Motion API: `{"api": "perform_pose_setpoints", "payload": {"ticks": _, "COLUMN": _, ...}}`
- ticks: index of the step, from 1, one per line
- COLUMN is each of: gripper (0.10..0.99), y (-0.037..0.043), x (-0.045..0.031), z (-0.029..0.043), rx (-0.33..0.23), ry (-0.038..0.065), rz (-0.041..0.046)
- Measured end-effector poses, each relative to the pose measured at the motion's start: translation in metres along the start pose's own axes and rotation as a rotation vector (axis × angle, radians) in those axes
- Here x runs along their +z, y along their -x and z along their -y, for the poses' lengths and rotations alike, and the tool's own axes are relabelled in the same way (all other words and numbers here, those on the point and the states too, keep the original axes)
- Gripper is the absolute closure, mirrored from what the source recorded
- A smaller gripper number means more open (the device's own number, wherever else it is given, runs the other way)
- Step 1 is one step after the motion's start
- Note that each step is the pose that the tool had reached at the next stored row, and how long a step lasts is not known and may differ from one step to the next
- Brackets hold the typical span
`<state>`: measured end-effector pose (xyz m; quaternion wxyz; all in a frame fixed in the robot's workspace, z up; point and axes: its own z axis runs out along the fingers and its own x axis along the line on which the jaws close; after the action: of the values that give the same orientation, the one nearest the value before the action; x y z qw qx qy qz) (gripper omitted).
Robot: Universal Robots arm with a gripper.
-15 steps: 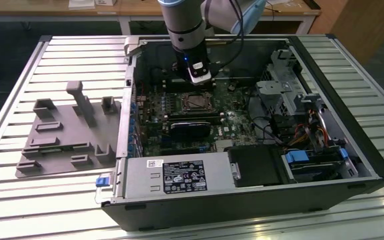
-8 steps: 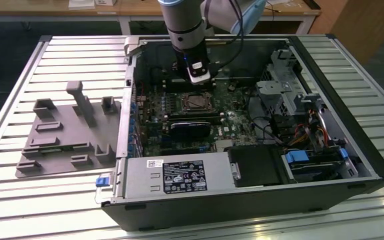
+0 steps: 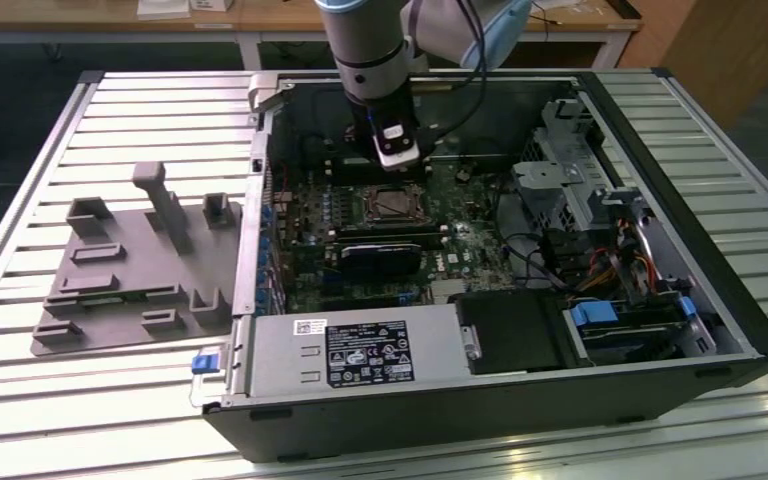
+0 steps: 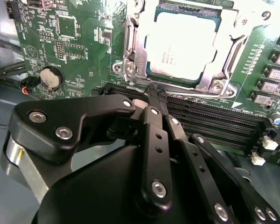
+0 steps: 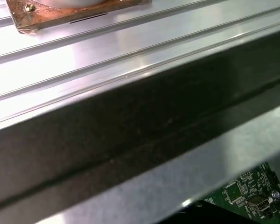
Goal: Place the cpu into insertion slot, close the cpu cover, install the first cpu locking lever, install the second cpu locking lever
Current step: 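Install the first cpu locking lever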
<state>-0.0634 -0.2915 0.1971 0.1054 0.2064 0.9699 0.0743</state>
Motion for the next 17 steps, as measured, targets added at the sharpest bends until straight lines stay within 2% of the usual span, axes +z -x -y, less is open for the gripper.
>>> {"api": "perform_pose_setpoints", "payload": {"ticks": 13, "gripper": 0.984, "y": -0.0006, "x": 0.0032, "z": 0.0006, "rx": 0.024, "ry": -0.022, "rz": 0.0128}}
{"api": "perform_pose_setpoints", "payload": {"ticks": 17, "gripper": 0.984, "y": -0.0007, "x": 0.0034, "z": 0.0006, "rx": 0.026, "ry": -0.023, "rz": 0.0135}}
